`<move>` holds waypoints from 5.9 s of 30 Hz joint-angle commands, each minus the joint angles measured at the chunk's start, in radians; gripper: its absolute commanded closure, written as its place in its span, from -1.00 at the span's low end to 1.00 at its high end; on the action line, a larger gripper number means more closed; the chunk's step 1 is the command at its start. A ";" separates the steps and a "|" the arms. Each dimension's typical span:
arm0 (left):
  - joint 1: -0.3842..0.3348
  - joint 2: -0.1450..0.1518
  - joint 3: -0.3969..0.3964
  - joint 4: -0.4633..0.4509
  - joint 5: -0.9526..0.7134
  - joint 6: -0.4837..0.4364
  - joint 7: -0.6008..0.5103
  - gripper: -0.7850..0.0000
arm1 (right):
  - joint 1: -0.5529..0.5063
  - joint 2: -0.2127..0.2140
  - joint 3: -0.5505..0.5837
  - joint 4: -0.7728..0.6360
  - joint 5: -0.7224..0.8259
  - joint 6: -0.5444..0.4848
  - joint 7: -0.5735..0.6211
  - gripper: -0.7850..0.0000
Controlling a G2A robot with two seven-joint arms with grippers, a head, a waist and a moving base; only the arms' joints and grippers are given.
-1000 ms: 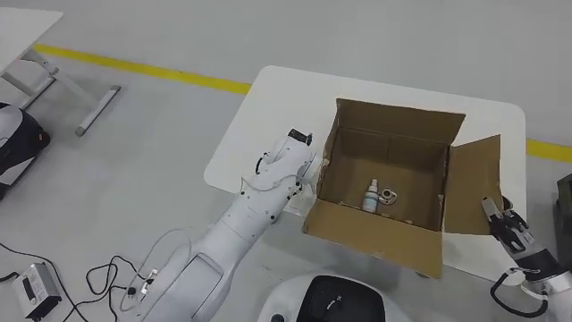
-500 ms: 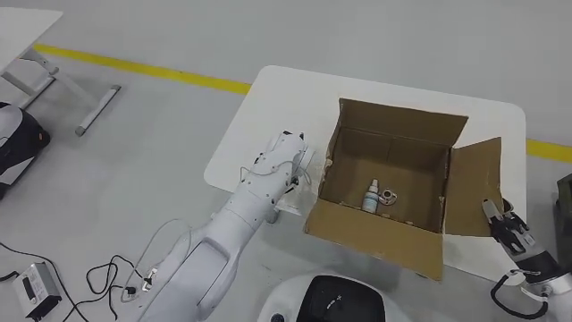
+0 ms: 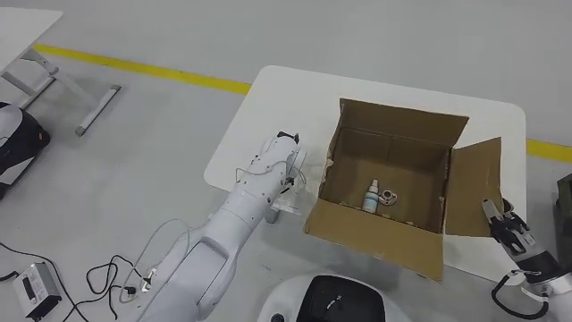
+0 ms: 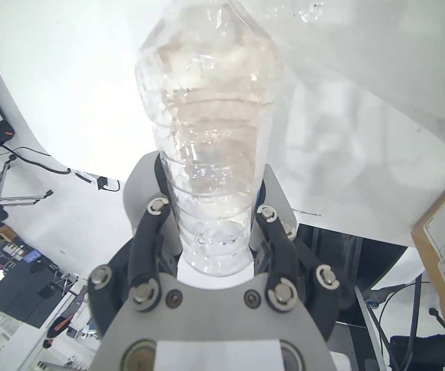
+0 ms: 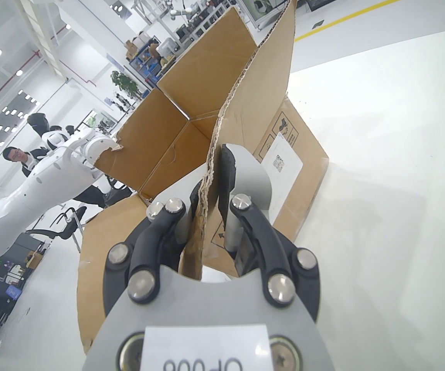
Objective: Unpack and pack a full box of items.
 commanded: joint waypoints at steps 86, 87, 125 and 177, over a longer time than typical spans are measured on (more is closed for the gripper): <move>-0.189 -0.096 0.260 -0.608 -0.622 0.106 -0.206 -1.00 | -0.094 0.003 0.088 -0.058 -0.002 -0.006 -0.070 -1.00; -0.189 -0.096 0.260 -0.608 -0.622 0.106 -0.206 -1.00 | -0.096 0.003 0.094 -0.061 0.000 -0.008 -0.072 -1.00; -0.341 -0.287 0.548 0.153 -0.821 0.339 0.090 -1.00 | -0.162 0.006 0.196 -0.153 -0.098 0.017 -0.096 1.00; -0.327 -0.329 0.552 0.268 -0.891 0.297 0.116 -1.00 | -0.171 0.004 0.186 -0.141 -0.071 0.020 -0.081 1.00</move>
